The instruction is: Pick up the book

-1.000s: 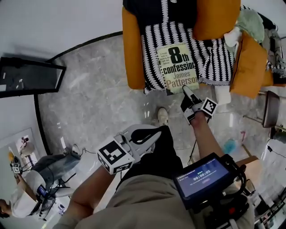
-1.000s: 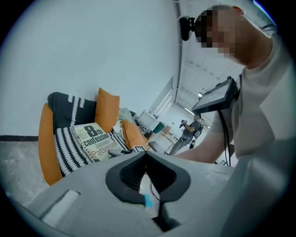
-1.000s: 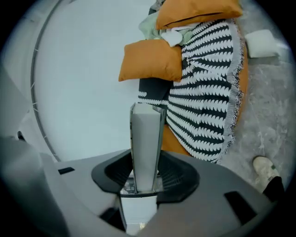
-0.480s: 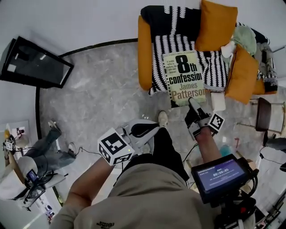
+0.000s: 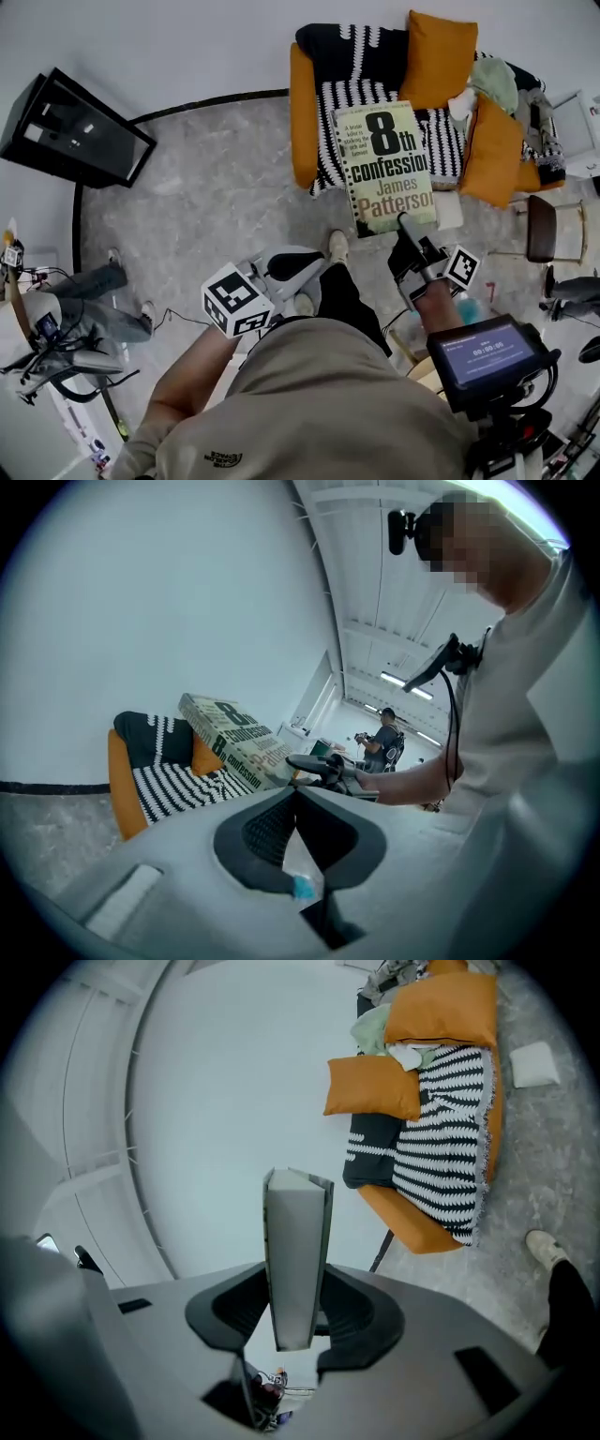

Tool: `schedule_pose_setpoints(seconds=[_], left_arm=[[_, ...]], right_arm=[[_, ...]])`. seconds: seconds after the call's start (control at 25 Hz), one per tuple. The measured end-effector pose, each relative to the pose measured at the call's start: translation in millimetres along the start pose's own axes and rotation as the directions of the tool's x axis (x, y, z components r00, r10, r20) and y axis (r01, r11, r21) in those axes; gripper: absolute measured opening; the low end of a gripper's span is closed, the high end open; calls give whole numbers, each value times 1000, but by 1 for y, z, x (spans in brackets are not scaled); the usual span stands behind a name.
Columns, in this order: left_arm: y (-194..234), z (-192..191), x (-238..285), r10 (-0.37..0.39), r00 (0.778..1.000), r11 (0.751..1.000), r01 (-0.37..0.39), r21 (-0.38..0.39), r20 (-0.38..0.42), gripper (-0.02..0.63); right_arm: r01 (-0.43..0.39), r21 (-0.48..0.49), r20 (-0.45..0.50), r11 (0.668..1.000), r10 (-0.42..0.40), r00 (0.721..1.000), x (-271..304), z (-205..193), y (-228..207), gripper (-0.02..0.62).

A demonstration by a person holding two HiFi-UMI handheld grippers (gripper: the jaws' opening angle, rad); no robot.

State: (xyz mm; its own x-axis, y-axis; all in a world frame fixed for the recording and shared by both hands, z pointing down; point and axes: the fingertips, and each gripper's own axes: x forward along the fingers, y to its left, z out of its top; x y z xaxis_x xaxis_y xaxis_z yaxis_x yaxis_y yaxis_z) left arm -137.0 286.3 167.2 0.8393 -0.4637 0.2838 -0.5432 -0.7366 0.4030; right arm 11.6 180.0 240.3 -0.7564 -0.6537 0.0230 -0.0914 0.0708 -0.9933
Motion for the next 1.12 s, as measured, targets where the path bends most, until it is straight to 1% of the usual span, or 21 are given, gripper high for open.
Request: schedule_pose_setpoints(seconds=[0.12,0.24,0.36,0.48,0.56,0.84,0.92,1.04,1.12], left_arm=[[9,-3,0,18,1000,1000,-18,19,4,8],[13,-7,3,21,1000,999,-21,38,-3,8],[18,-10,7,14,999,997,-11,74,-32,8],[23,-9,8,20,998,992,-11,127,-66,8],[24,-10,9,26,997,990,-14,142,-78,8],[45,-24,27,31,996,991,-20,130,-85,8],[49,-24,34,24,996,993,-13,118,-87,8],[52,-22,44,8,994,995,3,98,-113,8],[55,-17,52,7,993,995,5,97,-119,8]], right_arm=[[-14,-17,-20,1000,14,1000,2,-3,9,175],[-26,-27,-21,999,26,999,0,-6,18,175],[-38,-34,-12,999,37,999,-1,-8,25,175],[-50,-42,-21,998,49,999,1,-12,32,175],[-56,-33,-33,998,55,998,2,-17,35,175],[-54,-29,-61,998,52,997,4,-16,13,175],[-47,-27,-53,999,46,998,4,-12,10,175],[-33,-5,-39,999,33,999,2,-7,7,175],[-26,6,-36,1000,27,999,3,0,4,175]])
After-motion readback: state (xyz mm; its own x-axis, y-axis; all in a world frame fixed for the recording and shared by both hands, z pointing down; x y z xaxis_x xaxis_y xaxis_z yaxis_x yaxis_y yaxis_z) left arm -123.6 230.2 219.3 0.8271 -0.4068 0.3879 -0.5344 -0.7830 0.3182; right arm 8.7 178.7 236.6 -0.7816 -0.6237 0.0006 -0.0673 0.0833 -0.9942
